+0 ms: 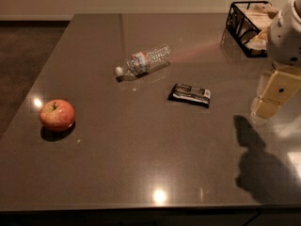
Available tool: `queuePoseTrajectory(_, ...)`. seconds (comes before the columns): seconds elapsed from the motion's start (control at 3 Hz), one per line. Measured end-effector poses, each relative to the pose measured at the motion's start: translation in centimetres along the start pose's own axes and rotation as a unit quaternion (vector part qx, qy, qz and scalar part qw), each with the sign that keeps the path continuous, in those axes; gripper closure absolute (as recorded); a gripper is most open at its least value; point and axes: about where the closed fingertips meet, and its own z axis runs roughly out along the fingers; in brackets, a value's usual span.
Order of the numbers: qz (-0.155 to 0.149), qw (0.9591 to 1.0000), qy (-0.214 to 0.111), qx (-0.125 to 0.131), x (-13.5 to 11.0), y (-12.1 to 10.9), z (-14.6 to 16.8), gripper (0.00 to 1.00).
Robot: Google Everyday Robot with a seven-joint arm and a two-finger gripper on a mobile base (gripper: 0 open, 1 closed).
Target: Move rxbar chocolate near apple
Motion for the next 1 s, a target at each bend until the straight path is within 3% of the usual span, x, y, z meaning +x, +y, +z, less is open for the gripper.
queuePoseTrajectory(0.33, 0.0, 1.0, 0.0, 0.0, 0.0, 0.0, 0.0, 0.0)
queuePoseTrajectory(0.67, 0.002, 0.9994, -0.009, -0.032, -0.7, -1.3, 1.5, 0.0)
queuePoseTrajectory(1.0, 0.003, 0.9978, -0.021, -0.064, -2.1, -2.7, 5.0, 0.0)
